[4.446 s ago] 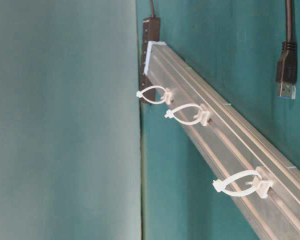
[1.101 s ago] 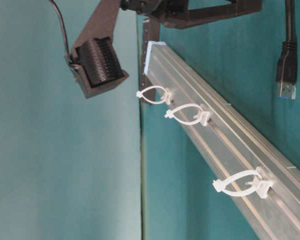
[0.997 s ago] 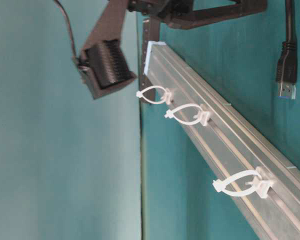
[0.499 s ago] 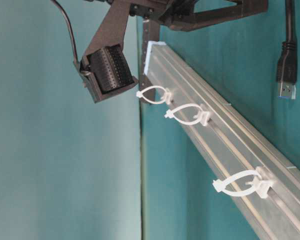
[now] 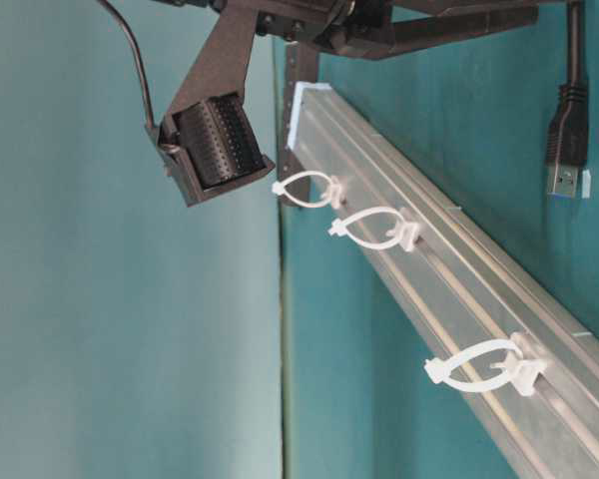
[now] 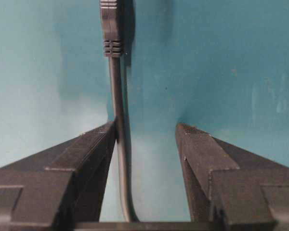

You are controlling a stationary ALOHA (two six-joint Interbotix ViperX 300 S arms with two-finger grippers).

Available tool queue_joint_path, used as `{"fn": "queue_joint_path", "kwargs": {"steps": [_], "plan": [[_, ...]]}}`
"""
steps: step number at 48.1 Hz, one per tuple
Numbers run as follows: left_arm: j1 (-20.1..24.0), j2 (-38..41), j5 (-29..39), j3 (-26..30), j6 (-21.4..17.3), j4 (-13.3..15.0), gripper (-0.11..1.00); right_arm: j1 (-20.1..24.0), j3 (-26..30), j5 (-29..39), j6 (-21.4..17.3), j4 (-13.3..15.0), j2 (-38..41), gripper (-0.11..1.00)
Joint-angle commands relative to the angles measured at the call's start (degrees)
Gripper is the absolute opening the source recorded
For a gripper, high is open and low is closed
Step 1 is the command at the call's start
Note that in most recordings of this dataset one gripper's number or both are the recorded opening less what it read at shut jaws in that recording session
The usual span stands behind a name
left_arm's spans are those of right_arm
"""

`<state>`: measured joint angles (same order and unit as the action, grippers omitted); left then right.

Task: Pass the USB cable through three rings with both arms.
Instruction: 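Move the right gripper down to the black USB cable near its plug and grasp it, then lift the cable with the right gripper and carry it toward the rail's top end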

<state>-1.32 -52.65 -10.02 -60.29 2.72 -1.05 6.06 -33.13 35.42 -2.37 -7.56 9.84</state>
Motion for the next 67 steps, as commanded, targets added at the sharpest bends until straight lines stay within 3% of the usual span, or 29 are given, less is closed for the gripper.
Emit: {"fn": "queue_joint_path", "kwargs": {"steps": [1,9,22,36,55,67], "plan": [[0.1,0.2,-0.3,1.0,0.0,-0.2,-0.01,3.2,0.2,0.0,0.4,-0.9,2.5,0.53],[0.1,0.2,-0.3,1.0,0.0,-0.2,-0.01,4.5,0.9,2.7,0.1,-0.9,2.5,0.5],[0.2,0.1,-0.3,0.6,0.0,-0.2,-0.01,4.5,1.7,4.6,-0.7,-0.9,2.8,0.11],[0.1,-0.6,-0.3,0.4,0.0,-0.2,-0.01,4.3,1.4,4.5,-5.4,1.1,3.3,0.11],[0.2,-1.2,-0.3,0.2,0.0,-0.2,-0.01,4.5,1.6,5.1,-5.3,1.8,3.8,0.11],[0.1,-1.2,0.0,0.2,0.0,-0.2,-0.01,3.4,4.3,11.2,-4.1,6.7,-1.4,0.11]]}}
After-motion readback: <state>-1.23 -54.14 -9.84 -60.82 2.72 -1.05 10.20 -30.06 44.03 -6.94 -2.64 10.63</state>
